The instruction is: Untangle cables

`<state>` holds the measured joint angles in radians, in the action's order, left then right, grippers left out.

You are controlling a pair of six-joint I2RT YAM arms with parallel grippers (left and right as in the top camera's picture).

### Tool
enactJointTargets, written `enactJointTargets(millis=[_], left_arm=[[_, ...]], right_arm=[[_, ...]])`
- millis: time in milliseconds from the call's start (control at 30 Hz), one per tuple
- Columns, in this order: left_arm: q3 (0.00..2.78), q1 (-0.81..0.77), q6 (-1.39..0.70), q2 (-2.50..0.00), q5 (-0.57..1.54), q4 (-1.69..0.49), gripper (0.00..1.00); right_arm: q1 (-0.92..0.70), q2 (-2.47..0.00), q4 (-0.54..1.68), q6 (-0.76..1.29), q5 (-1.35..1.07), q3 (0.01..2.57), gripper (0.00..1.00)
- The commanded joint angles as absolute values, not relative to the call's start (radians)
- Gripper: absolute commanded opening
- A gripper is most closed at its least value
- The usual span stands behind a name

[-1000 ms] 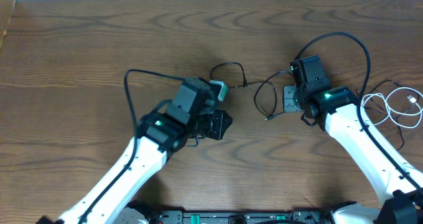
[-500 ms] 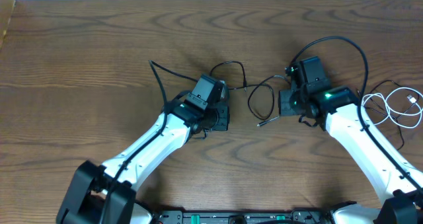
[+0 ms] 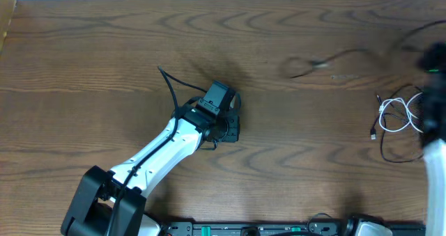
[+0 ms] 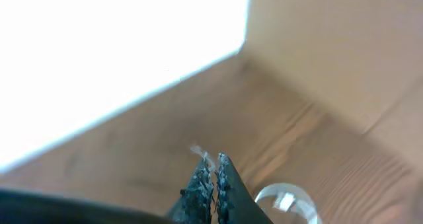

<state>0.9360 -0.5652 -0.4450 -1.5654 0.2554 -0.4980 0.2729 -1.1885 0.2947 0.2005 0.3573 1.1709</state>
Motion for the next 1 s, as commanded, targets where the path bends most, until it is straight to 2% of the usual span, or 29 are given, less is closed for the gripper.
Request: enactJointTargets(millis=[0, 267, 300, 333, 400, 433, 633, 767, 967], left_arm=[[0.942, -0.567, -0.447, -1.568, 0.241, -0.503, 0.28], [0.942, -0.567, -0.447, -1.568, 0.242, -0.501, 0.28], [0.942, -0.567, -0.447, -1.568, 0.242, -0.501, 0.28], [0.942, -0.567, -0.447, -1.568, 0.242, -0.501, 0.28], [0.942, -0.567, -0.447, -1.568, 0.242, -0.504, 0.28], [0.942, -0.567, -0.447, -1.568, 0.242, -0.505, 0.28], [0.943, -0.567, -0.436, -1.567, 0.226, -0.503, 0.28], [0.943, -0.551, -0.385, -1.517, 0.101, -0.503, 0.29], [0.943, -0.45, -0.363, -1.381, -0.116, -0.506, 0.33]], right_arm=[[0.39, -1.137, 0.273, 0.199, 0.364, 1.197, 0.01], [0.451, -1.237, 0.317, 0.213, 0.277, 1.195, 0.02], [0.451, -1.261, 0.322, 0.213, 0.277, 1.195, 0.11], [0.451, -1.287, 0.332, 0.213, 0.275, 1.195, 0.27], [0.451, -1.333, 0.363, 0.213, 0.213, 1.195, 0.69], [0.451, -1.353, 0.382, 0.212, 0.16, 1.195, 0.74], [0.45, -1.423, 0.45, 0.213, -0.221, 1.195, 0.76], [0.422, -1.465, 0.497, 0.212, -0.494, 1.195, 0.76], [0.258, -1.529, 0.551, 0.157, -0.559, 1.195, 0.76]])
